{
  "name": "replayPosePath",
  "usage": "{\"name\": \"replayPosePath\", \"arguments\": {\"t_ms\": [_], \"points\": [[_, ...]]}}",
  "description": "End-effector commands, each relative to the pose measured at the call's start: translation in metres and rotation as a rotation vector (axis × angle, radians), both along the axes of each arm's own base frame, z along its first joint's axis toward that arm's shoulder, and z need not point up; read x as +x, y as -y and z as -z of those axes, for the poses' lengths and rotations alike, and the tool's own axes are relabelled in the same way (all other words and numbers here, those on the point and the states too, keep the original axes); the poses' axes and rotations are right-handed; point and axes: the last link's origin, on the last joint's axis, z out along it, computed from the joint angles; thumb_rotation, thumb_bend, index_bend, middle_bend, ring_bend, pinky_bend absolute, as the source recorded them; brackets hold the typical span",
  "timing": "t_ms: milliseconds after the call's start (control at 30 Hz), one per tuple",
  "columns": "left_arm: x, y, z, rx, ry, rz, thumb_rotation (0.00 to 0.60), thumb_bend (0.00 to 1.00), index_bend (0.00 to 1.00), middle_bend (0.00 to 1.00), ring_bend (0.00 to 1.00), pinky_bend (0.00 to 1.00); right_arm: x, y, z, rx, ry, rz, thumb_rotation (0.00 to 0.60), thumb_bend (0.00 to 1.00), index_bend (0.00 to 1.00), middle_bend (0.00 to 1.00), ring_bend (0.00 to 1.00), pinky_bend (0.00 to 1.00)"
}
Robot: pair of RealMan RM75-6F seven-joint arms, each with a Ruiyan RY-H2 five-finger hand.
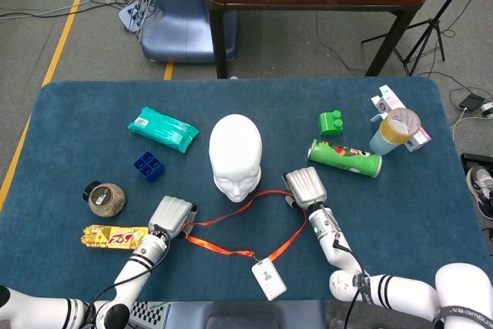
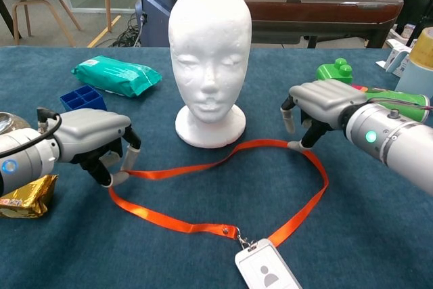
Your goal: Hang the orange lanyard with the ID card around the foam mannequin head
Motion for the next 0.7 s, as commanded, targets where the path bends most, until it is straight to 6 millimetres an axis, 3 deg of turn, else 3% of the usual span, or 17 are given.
{"name": "replayPosePath", "arguments": {"t_ms": [33,700], "points": [[0.0,0.0,0.0,-0.001,0.0,0.0,0.6,0.37,0.61,0.89,0.85,0.63,0.001,0.003,0.004,0.003,-0.009,0.004,0.6,0.3,0.56,1.0,0.87,1.0],[0.0,0.002,0.002,-0.009,-0.001,0.005,0.6,0.37,0.61,0.89,0.85,0.63,0.006,0.008,0.018,0.039,-0.027,0.019,0.6,0.35,0.56,1.0,0.87,1.0]]}}
